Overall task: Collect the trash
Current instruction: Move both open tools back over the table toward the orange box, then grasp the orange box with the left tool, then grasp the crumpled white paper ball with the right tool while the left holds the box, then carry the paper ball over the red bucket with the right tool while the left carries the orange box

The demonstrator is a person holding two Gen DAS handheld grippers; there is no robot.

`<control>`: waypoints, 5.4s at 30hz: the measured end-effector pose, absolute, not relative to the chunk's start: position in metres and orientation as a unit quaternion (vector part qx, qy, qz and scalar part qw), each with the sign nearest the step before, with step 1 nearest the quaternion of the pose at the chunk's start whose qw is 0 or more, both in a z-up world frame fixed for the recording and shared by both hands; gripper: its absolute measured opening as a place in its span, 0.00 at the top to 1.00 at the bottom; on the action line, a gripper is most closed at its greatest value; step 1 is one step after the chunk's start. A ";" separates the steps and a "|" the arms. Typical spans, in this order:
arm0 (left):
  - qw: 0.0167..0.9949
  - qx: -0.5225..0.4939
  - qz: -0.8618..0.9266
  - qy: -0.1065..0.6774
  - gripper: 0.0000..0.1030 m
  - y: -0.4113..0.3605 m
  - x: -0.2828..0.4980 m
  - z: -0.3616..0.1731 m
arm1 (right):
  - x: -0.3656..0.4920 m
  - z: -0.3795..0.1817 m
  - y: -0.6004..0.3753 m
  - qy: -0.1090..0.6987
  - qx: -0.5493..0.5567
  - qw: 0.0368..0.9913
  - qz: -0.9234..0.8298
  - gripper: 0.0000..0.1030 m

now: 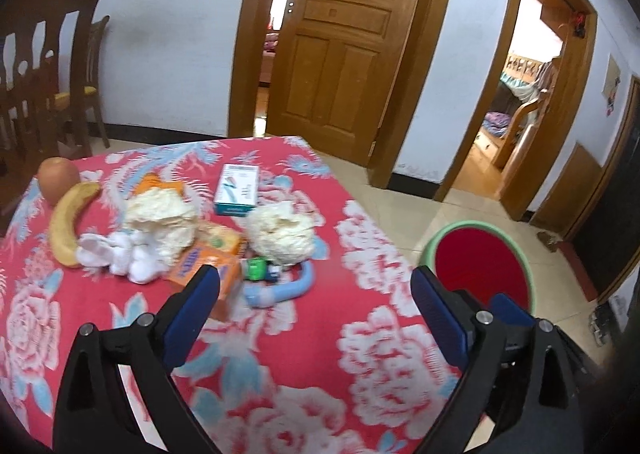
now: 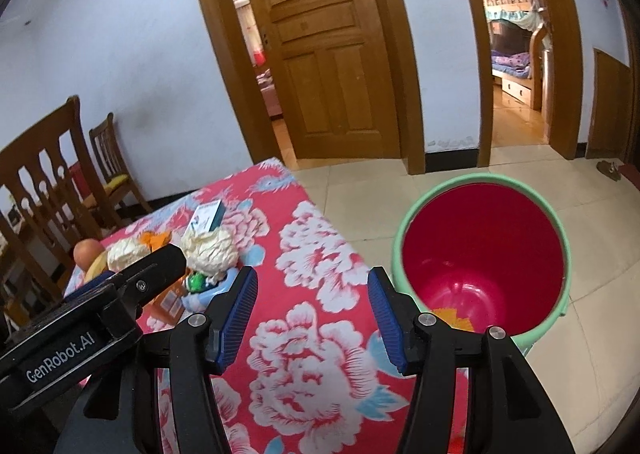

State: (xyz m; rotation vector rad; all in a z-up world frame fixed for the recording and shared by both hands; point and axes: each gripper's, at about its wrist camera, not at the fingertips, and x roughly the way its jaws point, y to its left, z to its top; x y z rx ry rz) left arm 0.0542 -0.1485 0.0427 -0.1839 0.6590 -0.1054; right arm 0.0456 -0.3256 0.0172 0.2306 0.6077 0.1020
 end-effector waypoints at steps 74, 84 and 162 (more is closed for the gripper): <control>0.940 -0.193 0.024 0.282 0.47 -0.048 0.061 0.002 | 0.091 -0.013 -0.269 0.347 0.120 0.921 0.130 0.36; 0.934 -0.211 0.066 0.281 0.47 -0.034 0.062 -0.002 | 0.128 -0.005 -0.245 0.336 0.119 0.923 0.146 0.26; 0.940 -0.127 -0.001 0.316 0.47 -0.118 0.052 0.026 | 0.068 0.011 -0.319 0.256 0.147 0.948 0.120 0.49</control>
